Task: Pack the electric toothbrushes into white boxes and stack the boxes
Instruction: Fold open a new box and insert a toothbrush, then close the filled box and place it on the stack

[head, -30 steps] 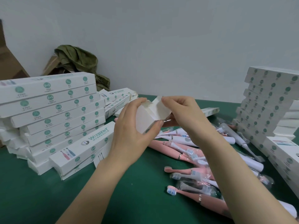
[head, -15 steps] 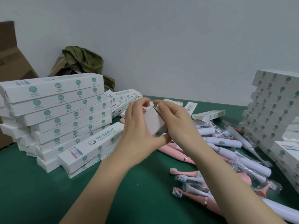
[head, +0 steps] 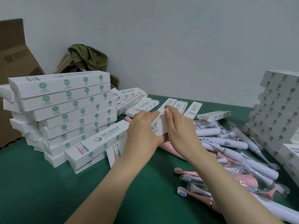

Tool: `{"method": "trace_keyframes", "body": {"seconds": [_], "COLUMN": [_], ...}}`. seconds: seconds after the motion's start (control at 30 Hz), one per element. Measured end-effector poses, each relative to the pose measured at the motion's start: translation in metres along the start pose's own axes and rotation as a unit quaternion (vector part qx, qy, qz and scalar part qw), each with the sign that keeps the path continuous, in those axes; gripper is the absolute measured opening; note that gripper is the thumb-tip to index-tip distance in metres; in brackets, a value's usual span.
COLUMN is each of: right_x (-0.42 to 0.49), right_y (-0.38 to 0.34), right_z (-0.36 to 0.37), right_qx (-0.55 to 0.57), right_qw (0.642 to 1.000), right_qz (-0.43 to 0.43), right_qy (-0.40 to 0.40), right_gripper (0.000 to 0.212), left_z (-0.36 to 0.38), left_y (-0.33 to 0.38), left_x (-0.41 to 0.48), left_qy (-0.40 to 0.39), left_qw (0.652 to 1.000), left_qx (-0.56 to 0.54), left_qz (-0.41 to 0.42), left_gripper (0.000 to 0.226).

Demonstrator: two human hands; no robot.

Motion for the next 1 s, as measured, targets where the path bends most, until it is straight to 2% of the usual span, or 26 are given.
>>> {"method": "trace_keyframes", "body": {"seconds": [0.1,0.17,0.27,0.33,0.43,0.5,0.6,0.73,0.87,1.0], "right_x": [-0.006,-0.006,0.0,0.003,0.003,0.001,-0.004,-0.01,-0.01,-0.014], "right_y": [0.008,0.013,0.02,0.022,0.032,0.04,0.053,0.062,0.059,0.058], "right_z": [0.007,0.006,-0.004,-0.005,-0.003,0.0,0.007,0.016,0.018,0.023], "right_qx": [0.003,0.025,0.081,0.137,0.257,0.28,0.171,0.013,-0.097,-0.14], "right_qw": [0.998,0.995,0.99,0.984,0.944,0.922,0.943,0.964,0.965,0.959], "right_qz": [0.03,0.056,0.097,0.107,0.199,0.257,0.284,0.261,0.226,0.207], "right_qy": [0.057,0.076,0.06,0.04,0.058,0.068,0.016,-0.049,-0.087,-0.132], "right_gripper": [0.04,0.034,0.031,0.033,0.034,0.027,0.021,0.018,0.017,0.018], "left_z": [0.006,0.009,0.014,0.011,-0.002,-0.019,-0.035,-0.031,-0.025,-0.022], "left_y": [0.002,0.003,0.006,0.007,-0.004,-0.023,-0.054,-0.084,-0.106,-0.105], "left_x": [-0.003,-0.004,-0.007,-0.004,0.013,0.029,0.046,0.04,0.03,0.024], "left_qy": [0.0,-0.009,-0.038,-0.057,-0.093,-0.117,-0.179,-0.261,-0.273,-0.24], "left_qw": [1.0,0.999,0.994,0.985,0.968,0.947,0.909,0.872,0.862,0.874], "left_qx": [0.004,0.008,0.086,0.154,0.231,0.299,0.362,0.386,0.396,0.4], "left_qz": [0.023,0.03,0.05,0.054,0.027,-0.019,-0.1,-0.149,-0.163,-0.134], "left_gripper": [0.054,0.057,0.075,0.077,0.077,0.073,0.051,0.048,0.052,0.053]}}
Point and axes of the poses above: each hand's wrist, its own x-axis towards the middle knuckle, its own z-axis out of the palm, y = z × x, the point moved 6 cm from there along x, towards the middle knuckle, and after that the axes turned 9 degrees about x, right-handed, at the moved point
